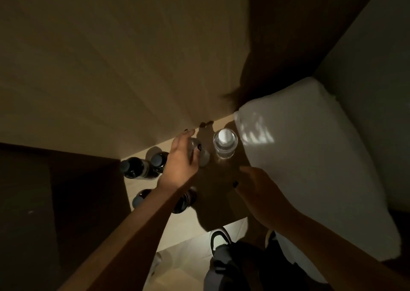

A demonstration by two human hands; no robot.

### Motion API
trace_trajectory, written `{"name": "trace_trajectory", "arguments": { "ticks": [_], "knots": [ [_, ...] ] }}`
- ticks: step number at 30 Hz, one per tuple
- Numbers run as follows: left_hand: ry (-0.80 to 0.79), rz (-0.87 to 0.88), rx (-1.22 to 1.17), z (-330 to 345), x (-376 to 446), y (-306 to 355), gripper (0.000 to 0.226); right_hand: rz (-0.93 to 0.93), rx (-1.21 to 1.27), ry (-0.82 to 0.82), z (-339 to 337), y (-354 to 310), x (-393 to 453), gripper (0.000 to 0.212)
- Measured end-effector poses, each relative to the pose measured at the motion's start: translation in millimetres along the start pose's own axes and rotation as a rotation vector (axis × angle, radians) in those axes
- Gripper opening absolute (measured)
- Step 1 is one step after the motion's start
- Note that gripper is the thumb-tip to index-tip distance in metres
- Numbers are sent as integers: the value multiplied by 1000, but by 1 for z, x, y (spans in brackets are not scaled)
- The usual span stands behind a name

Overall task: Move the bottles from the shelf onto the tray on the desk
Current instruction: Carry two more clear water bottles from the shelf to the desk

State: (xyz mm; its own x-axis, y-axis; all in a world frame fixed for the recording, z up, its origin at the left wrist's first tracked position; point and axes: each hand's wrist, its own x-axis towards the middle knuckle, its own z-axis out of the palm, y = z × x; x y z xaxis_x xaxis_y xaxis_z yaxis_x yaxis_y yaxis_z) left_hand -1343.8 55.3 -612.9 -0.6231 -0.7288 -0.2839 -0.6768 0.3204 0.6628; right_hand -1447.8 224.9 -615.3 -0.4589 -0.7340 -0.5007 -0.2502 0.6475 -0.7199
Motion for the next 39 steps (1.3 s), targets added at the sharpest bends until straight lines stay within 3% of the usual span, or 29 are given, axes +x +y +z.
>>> {"name": "trace_trajectory", "arguments": {
  "ticks": [8,12,14,16,18,22,24,27,30,33,36,39],
  "knots": [
    [113,39,-62,-4,-9,-24,24,-114,-42,-57,27,-12,19,54],
    [256,82,-94,-28,-25,-22,26,-212,-38,-6,37,-23,23,48],
    [334,82,-149,-45,-31,-10,25,-273,-93,-10,39,-32,20,62],
    [392,62,-229,-61,-37,0,20,-368,-204,120,39,-43,18,77],
    [458,50,-330,-77,-45,9,16,-544,-246,282,44,-50,19,70],
    [542,54,-483,-95,-58,22,10,-554,-230,385,54,-67,17,86],
    [554,49,-527,-96,-60,25,11,-575,-297,452,59,-63,18,69],
    [530,28,-464,-92,-62,29,12,-768,-656,596,68,-42,27,34],
    [488,20,-445,-87,-62,35,15,-899,-726,562,60,-32,28,26],
    [397,43,-526,-84,-60,43,36,-747,-284,306,28,-44,7,34],
    [329,68,-679,-73,-58,48,41,-257,170,145,0,-47,-14,62],
    [331,29,-699,-48,-47,45,42,-25,332,217,-14,-33,-25,61]
  ]
}}
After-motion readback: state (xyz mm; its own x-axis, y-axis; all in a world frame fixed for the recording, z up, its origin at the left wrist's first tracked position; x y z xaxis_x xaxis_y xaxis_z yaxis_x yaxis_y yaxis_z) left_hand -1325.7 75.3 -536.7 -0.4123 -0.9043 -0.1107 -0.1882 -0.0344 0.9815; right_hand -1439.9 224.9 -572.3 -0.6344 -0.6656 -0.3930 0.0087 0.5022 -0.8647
